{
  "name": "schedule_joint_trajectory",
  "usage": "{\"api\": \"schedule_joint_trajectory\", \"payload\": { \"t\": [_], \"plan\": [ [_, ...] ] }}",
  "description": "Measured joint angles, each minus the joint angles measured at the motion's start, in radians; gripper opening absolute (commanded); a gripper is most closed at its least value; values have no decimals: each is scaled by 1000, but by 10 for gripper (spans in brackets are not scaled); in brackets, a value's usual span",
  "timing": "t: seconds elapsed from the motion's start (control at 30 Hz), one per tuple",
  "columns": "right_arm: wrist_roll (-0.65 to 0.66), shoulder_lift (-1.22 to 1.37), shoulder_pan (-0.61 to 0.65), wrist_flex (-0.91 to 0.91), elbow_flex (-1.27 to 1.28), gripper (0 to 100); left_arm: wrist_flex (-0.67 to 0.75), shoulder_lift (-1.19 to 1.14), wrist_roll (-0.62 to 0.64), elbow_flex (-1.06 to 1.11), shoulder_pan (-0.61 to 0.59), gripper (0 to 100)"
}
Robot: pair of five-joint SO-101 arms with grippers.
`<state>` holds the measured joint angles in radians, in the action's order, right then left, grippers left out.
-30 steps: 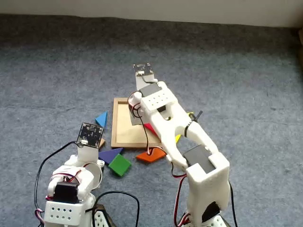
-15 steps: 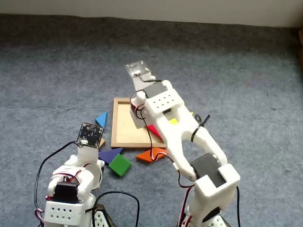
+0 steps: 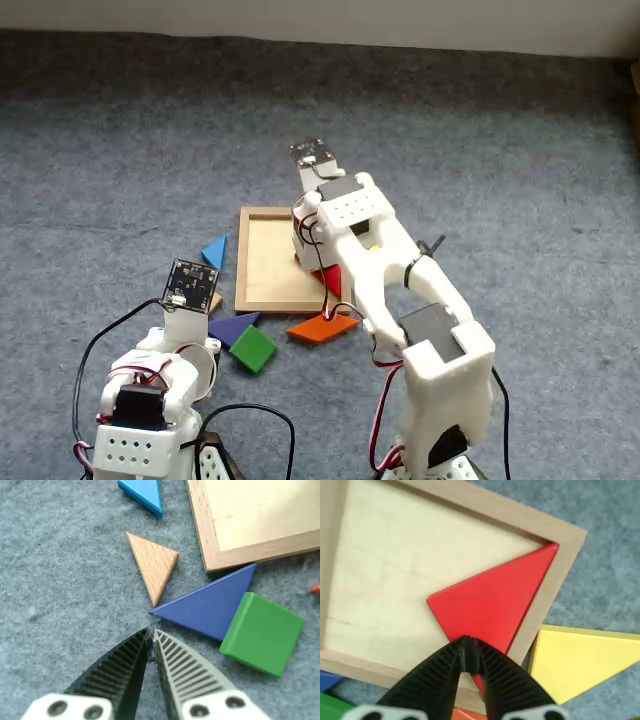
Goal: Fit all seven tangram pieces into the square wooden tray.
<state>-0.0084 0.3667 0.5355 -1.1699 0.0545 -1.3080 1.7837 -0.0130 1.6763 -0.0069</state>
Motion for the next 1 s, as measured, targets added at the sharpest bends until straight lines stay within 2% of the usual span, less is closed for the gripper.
{"api": "schedule_joint_trajectory", "payload": {
  "t": [0.67, 0.87, 1.0],
  "plan": [
    [0, -20, 2, -48, 3, 8, 0, 0, 0, 0, 0, 7],
    [0, -239, -2, -61, 71, 8, 0, 0, 0, 0, 0, 7],
    [2, -427, -68, -66, 166, 8, 0, 0, 0, 0, 0, 7]
  ]
}}
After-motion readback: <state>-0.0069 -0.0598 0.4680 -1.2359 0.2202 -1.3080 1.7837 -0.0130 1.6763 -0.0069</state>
